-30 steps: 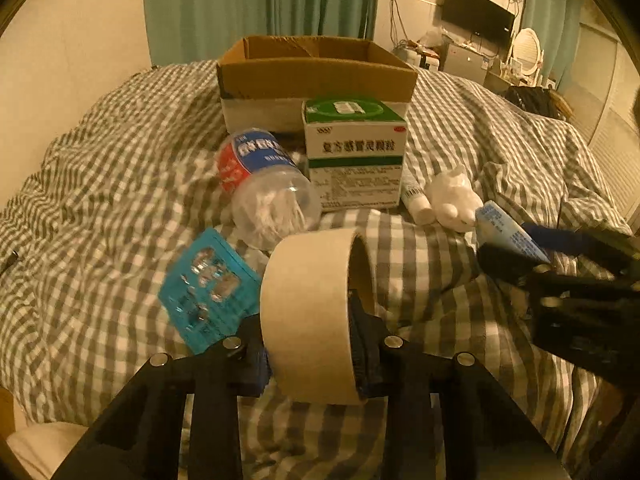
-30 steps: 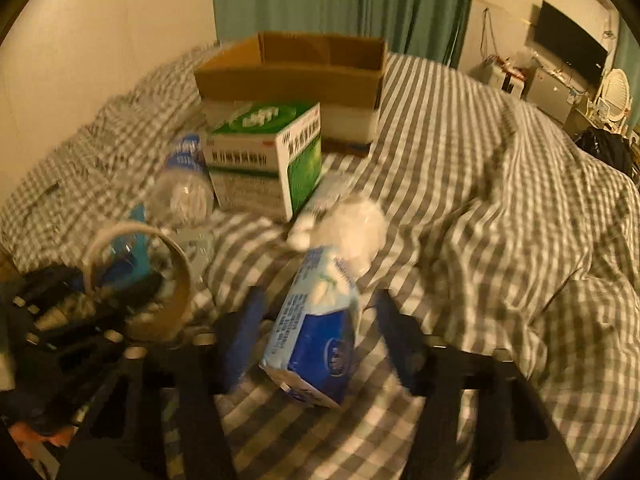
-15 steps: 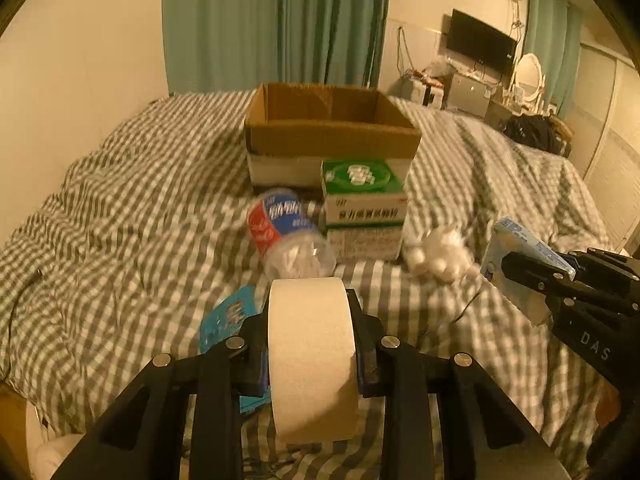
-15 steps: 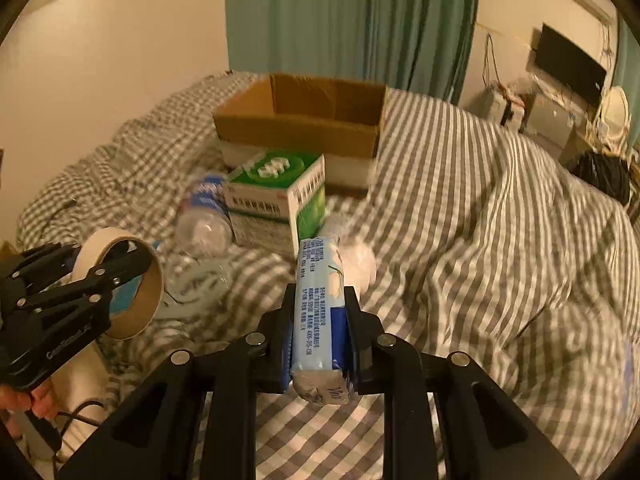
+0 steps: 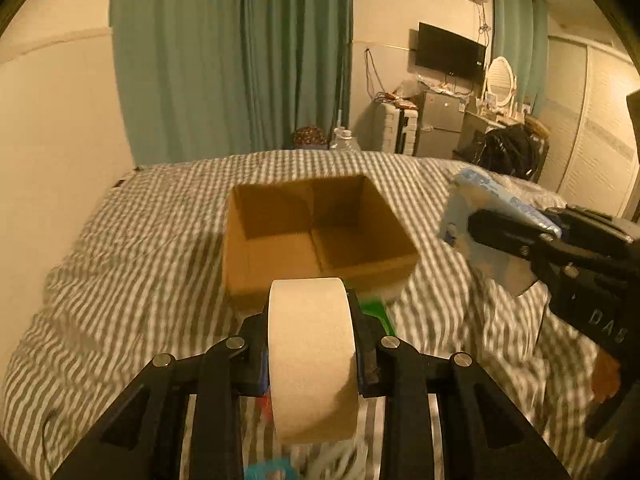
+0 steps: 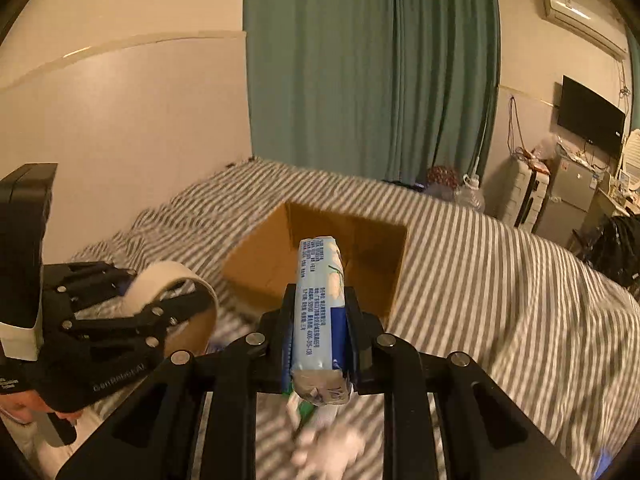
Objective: Organize objects
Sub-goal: 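Carry tape roll and tissue pack into the box and open both grippers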
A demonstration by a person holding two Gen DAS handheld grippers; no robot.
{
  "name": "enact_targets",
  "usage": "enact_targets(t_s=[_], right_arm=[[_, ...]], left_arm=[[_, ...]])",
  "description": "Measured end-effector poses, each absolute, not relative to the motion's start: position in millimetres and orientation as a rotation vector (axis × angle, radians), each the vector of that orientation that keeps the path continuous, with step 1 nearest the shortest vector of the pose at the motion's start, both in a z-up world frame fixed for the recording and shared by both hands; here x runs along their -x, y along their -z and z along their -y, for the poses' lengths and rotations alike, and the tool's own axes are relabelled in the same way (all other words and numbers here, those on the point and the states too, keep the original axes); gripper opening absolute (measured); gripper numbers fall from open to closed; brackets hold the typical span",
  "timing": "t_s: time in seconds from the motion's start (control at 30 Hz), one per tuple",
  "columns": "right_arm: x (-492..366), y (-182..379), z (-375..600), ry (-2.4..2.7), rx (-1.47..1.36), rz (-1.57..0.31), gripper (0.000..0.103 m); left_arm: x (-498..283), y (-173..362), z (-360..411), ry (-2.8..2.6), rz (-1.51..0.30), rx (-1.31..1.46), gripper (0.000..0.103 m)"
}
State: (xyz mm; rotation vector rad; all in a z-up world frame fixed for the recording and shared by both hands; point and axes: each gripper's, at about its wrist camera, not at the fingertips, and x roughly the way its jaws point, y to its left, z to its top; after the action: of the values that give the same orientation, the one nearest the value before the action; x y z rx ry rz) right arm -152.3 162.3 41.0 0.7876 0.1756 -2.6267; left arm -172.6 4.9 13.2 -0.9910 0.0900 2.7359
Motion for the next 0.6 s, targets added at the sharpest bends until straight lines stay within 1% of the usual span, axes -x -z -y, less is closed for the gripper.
enact_targets(t_s=[0.07, 0.17, 0.23, 0.37, 0.43, 0.6], right_arm=[[178.7, -42.7, -159.4, 2.642, -0.785, -0.168, 0.019], [216.9, -38.9, -156.9, 2.646, -0.808, -0.131, 0.019], [245.0, -30.6, -156.3, 2.648, -0.841, -0.106, 0.019], [289.1, -3.9, -152.8, 2.612, -0.956, -0.057, 0.019], [300.6, 10.9, -150.3, 2.611, -0.995, -0.068, 0.019], [318.8, 35.0, -147.4, 2.628, -1.062, -0.077, 0.02]], left_arm=[[198.6, -15.9, -5.2, -2.734, -0.082, 0.984, 0.03], [237.7, -15.5, -9.3, -2.745, -0.13, 0.966, 0.03], [259.6, -10.0, -9.7, -2.737, -0.119, 0.968, 0.03], [299.8, 15.7, -11.0, -2.722, -0.125, 1.019, 0.03], [312.2, 31.1, -12.1, -2.705, -0.136, 1.052, 0.03], [327.9, 62.3, -11.6, -2.609, -0.092, 1.16, 0.03]])
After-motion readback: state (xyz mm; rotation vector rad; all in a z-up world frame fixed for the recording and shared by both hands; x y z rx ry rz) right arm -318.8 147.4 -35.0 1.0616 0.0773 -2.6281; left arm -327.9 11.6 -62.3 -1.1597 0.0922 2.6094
